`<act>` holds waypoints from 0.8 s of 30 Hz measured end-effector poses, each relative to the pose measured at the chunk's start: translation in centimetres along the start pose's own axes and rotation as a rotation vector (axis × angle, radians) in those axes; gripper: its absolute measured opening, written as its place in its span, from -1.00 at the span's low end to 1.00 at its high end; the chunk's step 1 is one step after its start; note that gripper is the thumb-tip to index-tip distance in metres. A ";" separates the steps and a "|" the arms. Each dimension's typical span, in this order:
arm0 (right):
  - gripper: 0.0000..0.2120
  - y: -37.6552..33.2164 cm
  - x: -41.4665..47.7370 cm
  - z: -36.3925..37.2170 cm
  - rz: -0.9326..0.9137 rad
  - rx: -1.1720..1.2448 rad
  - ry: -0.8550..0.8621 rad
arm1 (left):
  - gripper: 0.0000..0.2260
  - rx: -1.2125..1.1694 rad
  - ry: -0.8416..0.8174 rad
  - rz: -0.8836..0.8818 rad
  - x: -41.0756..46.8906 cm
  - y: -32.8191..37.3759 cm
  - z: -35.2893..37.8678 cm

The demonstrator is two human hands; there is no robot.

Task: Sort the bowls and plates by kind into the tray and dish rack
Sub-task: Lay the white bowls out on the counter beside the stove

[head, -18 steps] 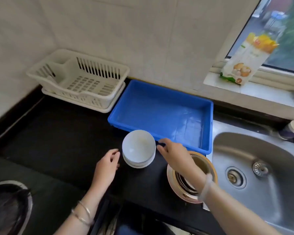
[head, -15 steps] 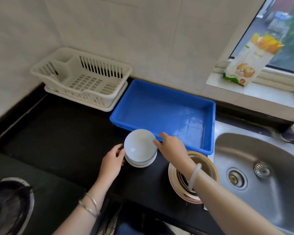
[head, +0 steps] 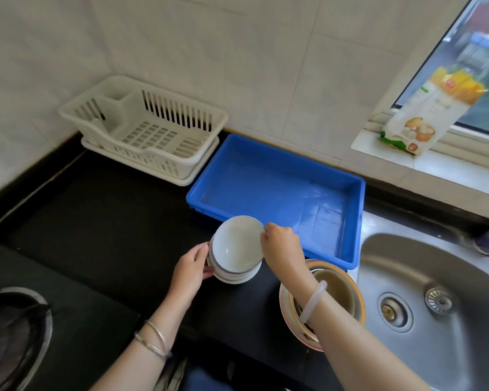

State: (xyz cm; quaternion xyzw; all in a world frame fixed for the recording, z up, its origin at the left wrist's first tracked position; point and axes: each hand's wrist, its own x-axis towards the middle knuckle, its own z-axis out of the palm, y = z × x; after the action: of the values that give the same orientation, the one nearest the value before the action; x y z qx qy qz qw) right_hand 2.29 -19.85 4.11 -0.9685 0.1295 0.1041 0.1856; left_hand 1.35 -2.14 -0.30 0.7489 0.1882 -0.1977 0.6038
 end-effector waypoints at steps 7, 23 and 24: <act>-0.78 2.4 -0.4 -2.2 0.038 0.227 0.083 | -0.57 0.069 0.029 -0.044 0.7 0.7 1.0; -0.83 3.8 -0.7 -4.2 0.044 0.375 0.064 | -0.68 0.230 0.213 0.161 -0.2 1.9 1.5; -0.82 3.6 -0.7 -4.5 0.041 0.383 0.071 | -0.69 0.200 0.207 0.153 -0.1 2.1 1.2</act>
State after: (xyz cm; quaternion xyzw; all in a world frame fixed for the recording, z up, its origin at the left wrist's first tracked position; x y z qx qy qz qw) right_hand 1.26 -24.69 7.17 -0.9157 0.1732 0.0471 0.3595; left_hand 2.28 -3.73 1.22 0.8338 0.1712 -0.0908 0.5170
